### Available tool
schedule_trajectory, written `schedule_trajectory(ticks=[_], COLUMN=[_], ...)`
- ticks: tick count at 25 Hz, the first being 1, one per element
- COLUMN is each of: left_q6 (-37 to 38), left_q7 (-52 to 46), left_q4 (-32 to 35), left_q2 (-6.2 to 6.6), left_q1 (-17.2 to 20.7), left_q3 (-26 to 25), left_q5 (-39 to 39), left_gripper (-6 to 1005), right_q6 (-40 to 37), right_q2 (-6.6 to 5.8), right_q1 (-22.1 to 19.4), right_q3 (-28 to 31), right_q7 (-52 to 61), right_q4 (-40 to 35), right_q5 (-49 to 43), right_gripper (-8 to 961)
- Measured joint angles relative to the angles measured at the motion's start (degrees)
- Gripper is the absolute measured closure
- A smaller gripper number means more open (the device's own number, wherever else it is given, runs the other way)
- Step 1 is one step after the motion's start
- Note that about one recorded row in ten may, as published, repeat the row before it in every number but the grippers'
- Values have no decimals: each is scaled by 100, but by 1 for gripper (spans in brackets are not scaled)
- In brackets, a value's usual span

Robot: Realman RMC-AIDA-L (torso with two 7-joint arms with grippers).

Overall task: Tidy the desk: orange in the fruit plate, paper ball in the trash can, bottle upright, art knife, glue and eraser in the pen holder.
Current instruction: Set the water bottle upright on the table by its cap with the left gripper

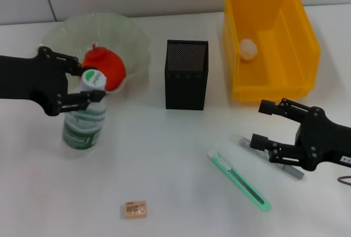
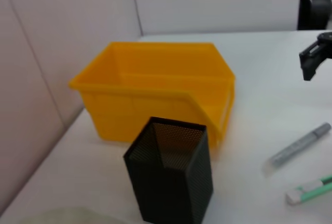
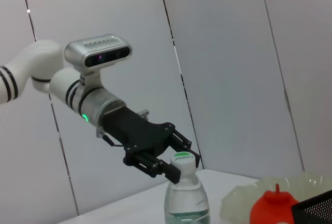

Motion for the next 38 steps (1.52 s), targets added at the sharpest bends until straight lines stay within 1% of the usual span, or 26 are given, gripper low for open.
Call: schedule_trajectory(ticks=[5, 9, 17, 19, 27, 38], left_q6=[-147, -340, -432, -457, -489, -585], left_q7=[-37, -137, -234, -255, -264, -237], left_q4=[10, -24, -31, -32, -31, -190], left_q2=[-13, -17, -32, -40, -37, -32], left_q1=[163, 304, 426, 510, 610, 622], left_q3=[-62, -73, -121, -126, -111, -87], left_q5=[-143, -405, -535, -695, -866, -826], left_gripper=[529, 524, 515, 513, 504, 491], right_q6=[0, 1, 1, 1, 1, 14], right_q2=[-1, -1, -1, -1, -9, -10], right_q1=[39, 48, 47, 47, 50, 73], right_q3=[16, 15, 22, 28, 33, 33], right_q7=[0, 0, 0, 0, 0, 0], right_q4=[0, 0, 0, 0, 0, 17], right_q5=[-3, -3, -3, -4, -9, -29], right_gripper=[133, 133, 132, 132, 131, 132])
